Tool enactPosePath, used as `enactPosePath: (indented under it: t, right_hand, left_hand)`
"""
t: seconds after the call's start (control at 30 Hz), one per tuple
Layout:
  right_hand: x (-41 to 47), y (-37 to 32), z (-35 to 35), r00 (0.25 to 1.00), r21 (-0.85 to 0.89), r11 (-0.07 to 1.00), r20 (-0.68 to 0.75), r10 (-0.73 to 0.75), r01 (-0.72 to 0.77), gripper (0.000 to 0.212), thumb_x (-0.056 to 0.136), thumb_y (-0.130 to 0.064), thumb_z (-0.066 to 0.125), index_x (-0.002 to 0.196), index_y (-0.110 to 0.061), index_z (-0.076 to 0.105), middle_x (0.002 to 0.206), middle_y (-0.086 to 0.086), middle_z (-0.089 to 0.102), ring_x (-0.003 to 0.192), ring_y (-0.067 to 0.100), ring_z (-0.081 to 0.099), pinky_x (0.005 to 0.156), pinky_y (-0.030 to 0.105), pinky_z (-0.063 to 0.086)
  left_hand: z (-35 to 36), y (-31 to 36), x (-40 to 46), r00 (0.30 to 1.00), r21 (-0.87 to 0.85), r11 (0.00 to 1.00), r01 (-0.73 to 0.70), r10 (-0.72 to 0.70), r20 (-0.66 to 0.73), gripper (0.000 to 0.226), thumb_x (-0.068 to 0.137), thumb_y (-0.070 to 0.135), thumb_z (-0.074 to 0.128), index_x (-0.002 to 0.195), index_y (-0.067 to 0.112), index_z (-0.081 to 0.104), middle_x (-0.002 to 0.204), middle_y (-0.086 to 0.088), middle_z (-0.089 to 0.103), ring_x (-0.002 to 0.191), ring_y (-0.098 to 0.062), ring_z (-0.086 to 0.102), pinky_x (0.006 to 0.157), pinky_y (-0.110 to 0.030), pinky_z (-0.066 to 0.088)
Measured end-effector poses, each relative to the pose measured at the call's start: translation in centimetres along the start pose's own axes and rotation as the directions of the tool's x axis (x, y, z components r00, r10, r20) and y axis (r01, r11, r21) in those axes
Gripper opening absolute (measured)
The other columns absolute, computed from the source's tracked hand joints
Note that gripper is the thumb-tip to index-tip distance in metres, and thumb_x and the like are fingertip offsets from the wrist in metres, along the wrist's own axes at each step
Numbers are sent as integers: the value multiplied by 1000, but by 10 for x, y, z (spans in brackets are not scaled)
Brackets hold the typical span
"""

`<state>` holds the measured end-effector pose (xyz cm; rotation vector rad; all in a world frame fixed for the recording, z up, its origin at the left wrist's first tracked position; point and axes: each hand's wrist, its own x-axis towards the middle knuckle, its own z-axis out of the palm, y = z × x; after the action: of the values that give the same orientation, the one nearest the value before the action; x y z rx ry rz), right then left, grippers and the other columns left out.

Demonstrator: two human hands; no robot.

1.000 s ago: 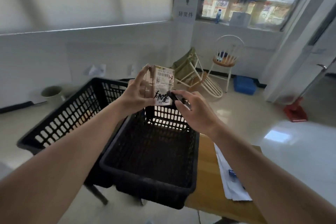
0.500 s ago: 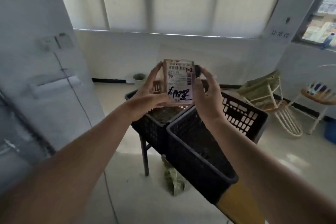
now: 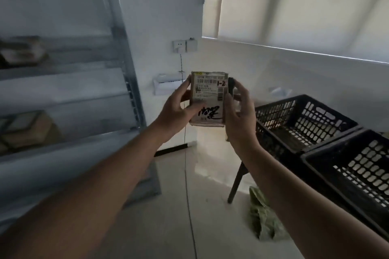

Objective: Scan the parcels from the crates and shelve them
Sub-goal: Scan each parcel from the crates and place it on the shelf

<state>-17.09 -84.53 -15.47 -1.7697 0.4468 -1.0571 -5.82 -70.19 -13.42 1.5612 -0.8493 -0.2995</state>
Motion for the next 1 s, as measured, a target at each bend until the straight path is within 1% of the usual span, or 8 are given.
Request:
enactPosePath:
  t: [0.17, 0.27, 0.43, 0.6, 0.67, 0.77, 0.87, 1.0]
  right_hand:
    - [-29, -16, 106, 997, 87, 996, 69, -20, 14, 45, 108, -45, 55, 153, -41, 50, 139, 0, 56, 124, 11, 61, 87, 44, 65]
    - [-41, -24, 159, 994, 56, 998, 108, -33, 27, 45, 111, -37, 54, 155, -36, 50, 136, 1, 55, 114, -10, 56, 85, 32, 64]
    - [-53, -32, 251, 976, 74, 997, 216, -32, 16, 45, 111, -35, 53, 156, -36, 49, 125, 3, 53, 100, -14, 58, 82, 38, 65]
    - [-53, -19, 363, 943, 111, 994, 333, -16, -23, 47, 106, -54, 52, 152, -51, 46, 133, -1, 53, 120, 20, 65, 90, 53, 64]
    - [-51, -9, 394, 931, 114, 993, 364, -6, -38, 48, 102, -64, 51, 149, -57, 45, 140, -2, 52, 126, 28, 64, 95, 56, 61]
    - [-42, 6, 453, 900, 118, 989, 435, 29, -89, 48, 102, -68, 50, 149, -62, 42, 141, -4, 49, 124, 29, 65, 94, 57, 61]
    - [-35, 21, 508, 874, 96, 990, 484, 46, -106, 44, 107, -55, 52, 150, -57, 43, 137, -4, 48, 120, 26, 65, 92, 53, 63]
    - [-33, 37, 563, 838, 47, 988, 537, 99, -147, 44, 107, -54, 51, 151, -58, 41, 135, -4, 49, 119, 26, 65, 96, 53, 61]
  left_hand:
    - [-106, -19, -36, 990, 130, 992, -10, 28, -141, 82, 92, 41, 80, 161, 40, 36, 131, 5, 68, 117, -9, 68, 93, -40, 63]
    - [-155, -27, -54, 977, 193, 981, -1, 41, -208, 82, 90, 42, 79, 160, 38, 37, 141, 6, 61, 115, -12, 70, 90, -42, 64]
    - [-236, -55, -70, 934, 305, 952, 11, 99, -344, 82, 93, 25, 79, 162, 32, 35, 150, 2, 52, 110, -14, 72, 85, -33, 65]
    - [-323, -100, -67, 905, 395, 913, 99, 82, -417, 81, 93, 22, 79, 162, 30, 37, 151, 0, 53, 118, -14, 69, 90, -36, 64]
    - [-345, -111, -64, 901, 425, 898, 111, 90, -425, 80, 92, 18, 80, 161, 24, 40, 148, 0, 56, 119, -7, 67, 94, -27, 61]
    - [-390, -140, -49, 883, 504, 850, 157, 108, -457, 78, 91, 17, 81, 159, 14, 43, 137, 3, 56, 123, 12, 52, 104, -10, 46]
    - [-433, -174, -33, 883, 509, 839, 191, 79, -462, 79, 91, 21, 79, 160, 14, 42, 143, 5, 53, 136, -5, 51, 111, -31, 51]
    - [-477, -210, -22, 874, 454, 855, 252, 1, -487, 78, 91, 14, 79, 160, 16, 41, 153, -1, 51, 144, -9, 46, 113, -29, 49]
